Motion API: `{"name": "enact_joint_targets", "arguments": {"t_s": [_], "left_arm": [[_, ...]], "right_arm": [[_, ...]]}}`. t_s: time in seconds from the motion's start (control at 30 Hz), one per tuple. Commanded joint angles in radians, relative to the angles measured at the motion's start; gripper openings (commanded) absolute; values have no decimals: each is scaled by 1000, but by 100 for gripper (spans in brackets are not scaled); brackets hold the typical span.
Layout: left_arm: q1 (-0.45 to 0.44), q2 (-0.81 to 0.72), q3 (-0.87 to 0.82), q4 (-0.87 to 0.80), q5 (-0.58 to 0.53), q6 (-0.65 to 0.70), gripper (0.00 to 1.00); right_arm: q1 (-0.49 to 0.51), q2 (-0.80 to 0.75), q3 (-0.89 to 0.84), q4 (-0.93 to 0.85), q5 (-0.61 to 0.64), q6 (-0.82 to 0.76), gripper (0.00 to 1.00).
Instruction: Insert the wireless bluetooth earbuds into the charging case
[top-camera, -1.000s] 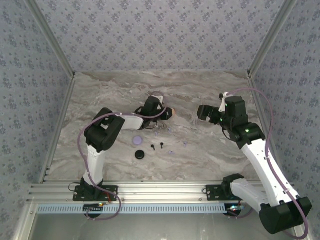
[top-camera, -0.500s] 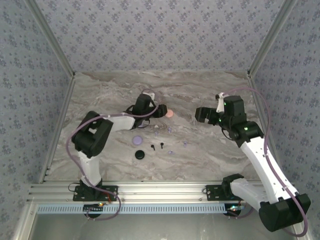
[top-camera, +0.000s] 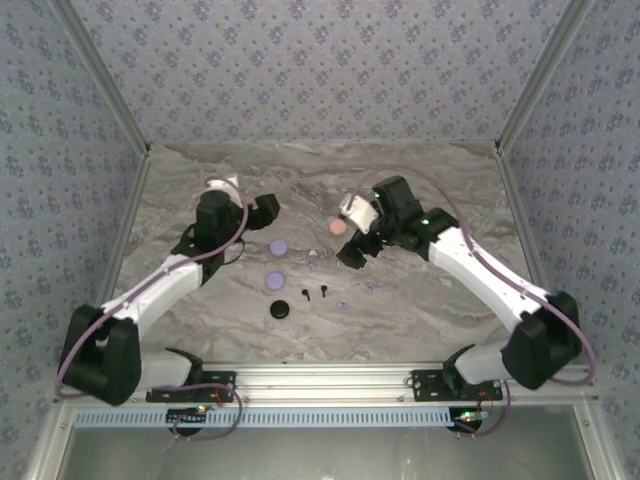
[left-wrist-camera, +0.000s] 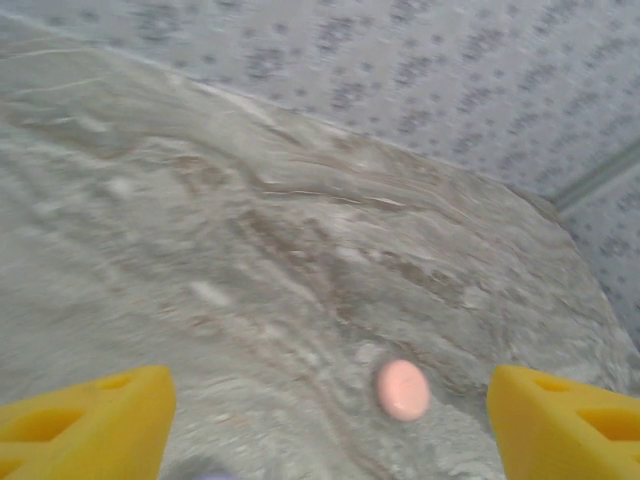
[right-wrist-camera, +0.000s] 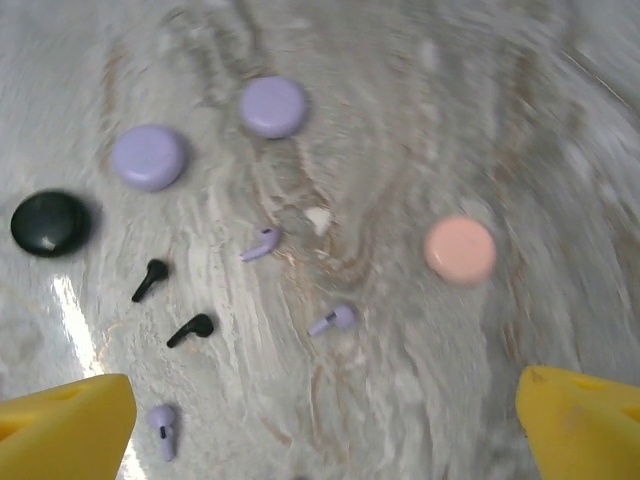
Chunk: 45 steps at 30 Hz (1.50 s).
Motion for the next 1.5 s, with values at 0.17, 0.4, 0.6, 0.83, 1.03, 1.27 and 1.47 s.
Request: {"name": "enact_joint_targets", "arguments": {"t_s": [0.17,0.4,0.6,0.83,1.03,1.27,1.47], "left_arm": [[113,-266,-142,-194,-63,-65,85],[154,-427,-192,-348,-136,-74,87],[169,-520,-218,-445,-165,-75,89],[180,-566,-222,-517,-182,-68,89],[185,-571,-217,-521,-187,-67,90],[187,-563,-217,-514,-191,-66,91],[188,-552,-215,-506,-188,-68,91]], "right_arm": [[28,345,310,-80,-166,-575,100],[75,635,519,-96,-138,-710,100],[111,836,695,-129,-133,-770,98],[132,996,877,-193,-165,-766,90],[136,1073,956,-225,-185,-764,84],[139,1105,977,-245,-180,-765,74],[146,1110,977,-253,-192,-763,66]]}}
